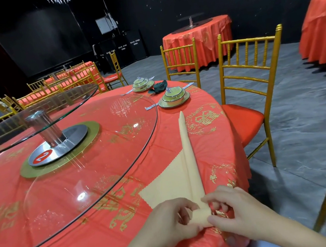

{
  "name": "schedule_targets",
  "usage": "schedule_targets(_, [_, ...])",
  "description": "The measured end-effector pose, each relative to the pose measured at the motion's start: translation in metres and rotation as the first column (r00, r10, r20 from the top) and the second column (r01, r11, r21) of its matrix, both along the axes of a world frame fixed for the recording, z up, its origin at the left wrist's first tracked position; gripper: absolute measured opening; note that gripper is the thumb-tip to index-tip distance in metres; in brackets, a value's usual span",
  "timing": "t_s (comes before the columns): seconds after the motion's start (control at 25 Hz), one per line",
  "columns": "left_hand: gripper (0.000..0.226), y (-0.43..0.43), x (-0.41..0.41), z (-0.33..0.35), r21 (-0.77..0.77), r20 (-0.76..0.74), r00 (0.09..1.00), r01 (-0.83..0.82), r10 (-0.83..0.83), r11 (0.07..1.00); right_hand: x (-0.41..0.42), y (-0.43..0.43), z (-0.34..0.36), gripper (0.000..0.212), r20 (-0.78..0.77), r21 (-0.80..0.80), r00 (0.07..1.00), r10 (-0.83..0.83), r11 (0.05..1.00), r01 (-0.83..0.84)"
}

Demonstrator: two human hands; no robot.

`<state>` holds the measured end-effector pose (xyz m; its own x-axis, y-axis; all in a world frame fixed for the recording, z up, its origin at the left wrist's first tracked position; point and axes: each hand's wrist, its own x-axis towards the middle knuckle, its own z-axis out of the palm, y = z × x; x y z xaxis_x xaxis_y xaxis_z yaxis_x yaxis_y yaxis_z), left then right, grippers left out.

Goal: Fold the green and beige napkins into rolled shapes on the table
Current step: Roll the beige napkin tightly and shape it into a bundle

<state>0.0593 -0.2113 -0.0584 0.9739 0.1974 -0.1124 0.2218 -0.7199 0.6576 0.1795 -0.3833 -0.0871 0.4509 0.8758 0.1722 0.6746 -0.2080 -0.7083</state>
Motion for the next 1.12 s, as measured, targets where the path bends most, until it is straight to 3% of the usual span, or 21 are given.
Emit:
schedule_targets(0.12, [0.022, 0.003, 0.010, 0.009, -0.036, -0.074, 0.997, 0.000, -0.003, 0.999, -0.002, -0.001, 0.000, 0.018, -0.027, 0.100, 0.999, -0.017, 0.995, 0.019])
schedule_targets(0.28, [0.029, 0.005, 0.015, 0.011, -0.085, -0.100, 0.995, -0.004, -0.005, 0.996, 0.000, 0.004, 0.000, 0.008, -0.033, 0.104, 0.997, -0.073, 0.992, 0.076])
schedule_targets(0.48, [0.026, 0.000, 0.009, 0.001, 0.051, 0.089, 0.992, -0.096, 0.092, 0.994, 0.012, 0.017, 0.009, 0.020, -0.037, 0.049, 0.995, -0.092, 0.994, 0.094])
schedule_targets(0.6, [0.031, -0.008, 0.004, -0.008, 0.208, 0.235, 0.969, -0.128, 0.077, 0.970, 0.020, 0.021, 0.013, 0.018, -0.078, 0.004, 0.991, -0.108, 0.994, 0.108])
schedule_targets(0.72, [0.037, -0.010, 0.005, -0.014, 0.252, 0.281, 0.956, -0.155, 0.081, 0.955, 0.027, 0.028, 0.017, 0.013, -0.065, -0.015, 0.994, -0.088, 0.996, 0.087])
schedule_targets(0.92, [0.040, -0.004, 0.017, -0.004, 0.218, 0.170, 0.973, -0.191, 0.155, 0.957, 0.030, 0.023, 0.013, 0.007, -0.094, 0.041, 0.989, -0.113, 0.992, 0.118])
schedule_targets(1.0, [0.041, -0.005, 0.021, 0.002, 0.213, 0.116, 0.981, -0.180, 0.158, 0.960, 0.028, 0.014, 0.009, 0.015, -0.118, 0.072, 0.991, -0.070, 0.994, 0.078])
schedule_targets(1.12, [0.041, -0.002, 0.027, 0.009, 0.161, 0.033, 0.985, -0.174, 0.171, 0.972, 0.023, 0.013, 0.006, 0.028, -0.001, 0.018, 1.000, -0.014, 1.000, 0.014])
